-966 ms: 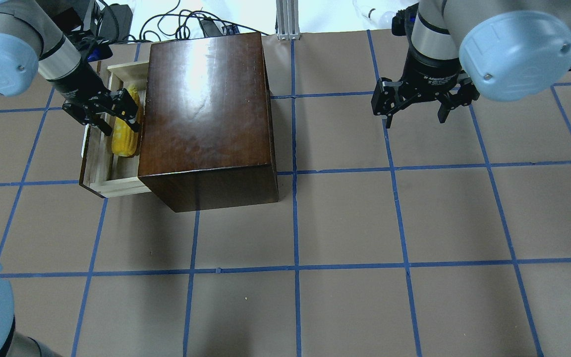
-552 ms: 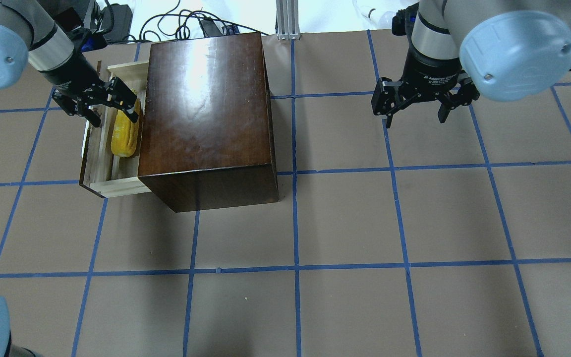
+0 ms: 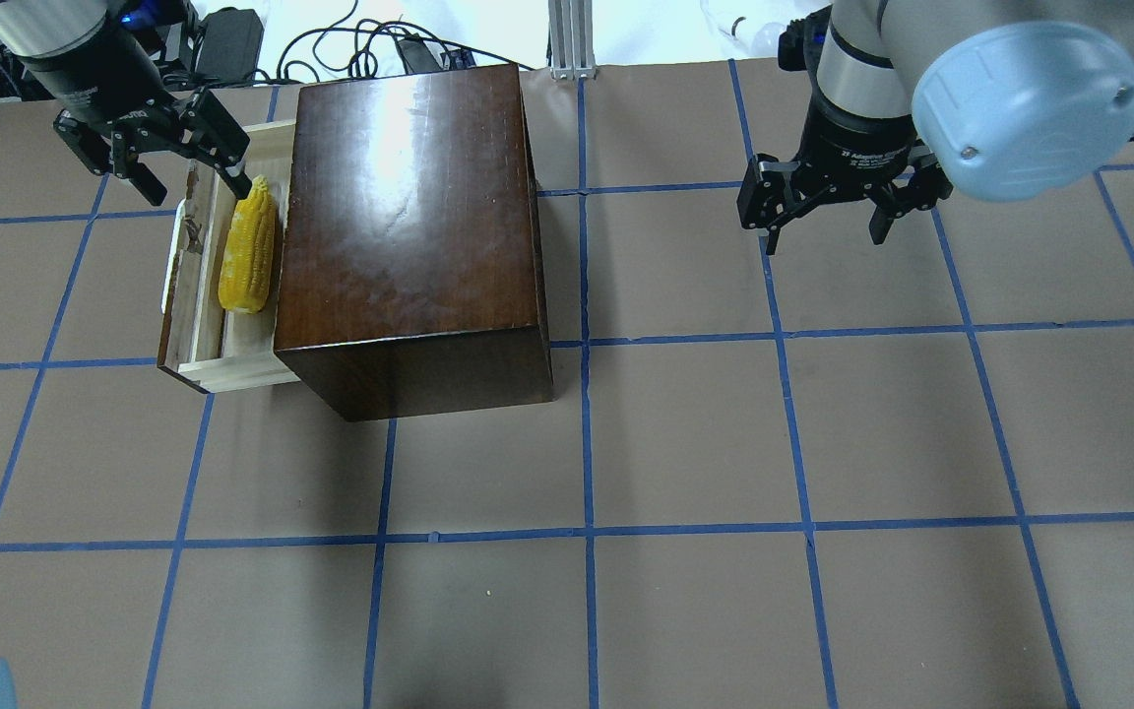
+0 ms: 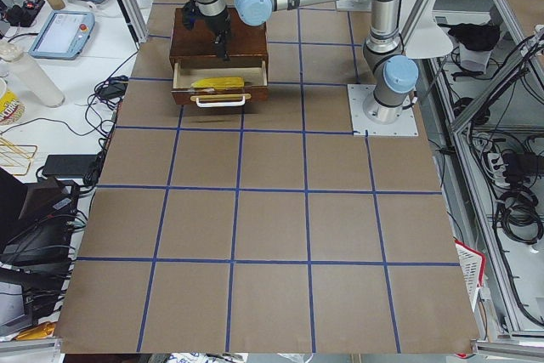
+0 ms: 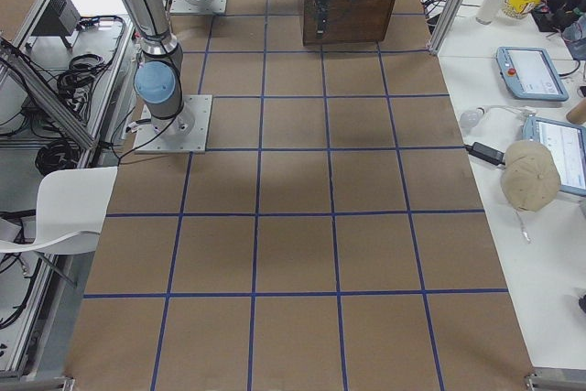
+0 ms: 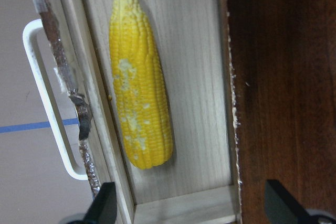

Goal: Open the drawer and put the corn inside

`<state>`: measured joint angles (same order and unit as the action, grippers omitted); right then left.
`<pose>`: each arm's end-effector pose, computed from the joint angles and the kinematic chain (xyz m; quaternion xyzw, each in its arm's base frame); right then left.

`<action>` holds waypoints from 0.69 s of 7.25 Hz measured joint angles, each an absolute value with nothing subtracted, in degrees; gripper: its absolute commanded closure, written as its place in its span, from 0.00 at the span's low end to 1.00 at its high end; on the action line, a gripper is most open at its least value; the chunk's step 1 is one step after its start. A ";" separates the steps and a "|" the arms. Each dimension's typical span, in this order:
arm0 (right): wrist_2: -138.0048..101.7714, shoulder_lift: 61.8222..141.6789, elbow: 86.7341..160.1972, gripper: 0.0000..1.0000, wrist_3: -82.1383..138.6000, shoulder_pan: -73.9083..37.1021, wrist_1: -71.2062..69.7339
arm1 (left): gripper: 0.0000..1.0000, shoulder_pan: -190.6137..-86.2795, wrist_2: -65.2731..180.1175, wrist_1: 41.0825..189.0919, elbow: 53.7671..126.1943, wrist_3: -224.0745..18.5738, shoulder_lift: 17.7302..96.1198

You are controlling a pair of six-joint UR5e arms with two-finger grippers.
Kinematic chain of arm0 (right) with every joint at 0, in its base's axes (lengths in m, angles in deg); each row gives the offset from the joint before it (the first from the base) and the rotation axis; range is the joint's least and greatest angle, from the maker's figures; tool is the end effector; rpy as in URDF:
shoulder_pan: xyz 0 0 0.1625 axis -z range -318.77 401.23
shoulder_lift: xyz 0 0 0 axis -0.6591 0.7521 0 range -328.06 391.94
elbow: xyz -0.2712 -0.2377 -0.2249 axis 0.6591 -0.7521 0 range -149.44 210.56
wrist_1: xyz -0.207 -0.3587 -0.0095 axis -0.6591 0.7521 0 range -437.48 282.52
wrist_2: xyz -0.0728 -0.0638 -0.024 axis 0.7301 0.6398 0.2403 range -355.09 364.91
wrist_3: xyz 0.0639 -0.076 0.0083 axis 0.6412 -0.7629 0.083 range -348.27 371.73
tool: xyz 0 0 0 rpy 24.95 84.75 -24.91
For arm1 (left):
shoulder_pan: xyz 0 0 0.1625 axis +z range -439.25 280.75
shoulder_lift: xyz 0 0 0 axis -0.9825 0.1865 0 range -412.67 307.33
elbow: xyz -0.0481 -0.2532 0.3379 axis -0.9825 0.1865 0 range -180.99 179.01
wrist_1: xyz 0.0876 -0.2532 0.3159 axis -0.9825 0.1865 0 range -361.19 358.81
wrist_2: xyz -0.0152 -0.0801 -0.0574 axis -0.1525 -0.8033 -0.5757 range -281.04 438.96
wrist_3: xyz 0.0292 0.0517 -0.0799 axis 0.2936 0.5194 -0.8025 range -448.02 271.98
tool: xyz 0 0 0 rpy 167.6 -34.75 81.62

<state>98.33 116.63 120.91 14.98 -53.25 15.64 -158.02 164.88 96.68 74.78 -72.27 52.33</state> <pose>0.1680 -0.5133 0.4431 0.0114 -0.9992 -0.0201 0.0313 -0.0236 -0.6019 0.4546 -0.0366 -0.9959 -0.0649 0.0521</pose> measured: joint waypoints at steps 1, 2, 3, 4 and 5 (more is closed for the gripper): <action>98.29 116.63 120.91 0.00 14.98 -53.25 15.62 | 0.00 -160.77 165.73 97.38 74.49 -75.19 51.52; 98.22 116.63 120.91 0.00 14.98 -53.25 15.60 | 0.00 -164.17 166.79 97.65 74.76 -77.13 50.78; 98.18 116.63 120.91 0.00 14.98 -53.25 15.60 | 0.00 -167.12 167.59 97.71 75.56 -78.24 50.12; 98.17 116.61 120.91 0.00 14.98 -53.25 15.59 | 0.00 -169.01 167.94 97.49 77.11 -78.72 49.37; 98.16 116.59 120.91 0.00 14.98 -53.25 15.60 | 0.00 -169.84 168.01 97.09 78.97 -78.91 48.44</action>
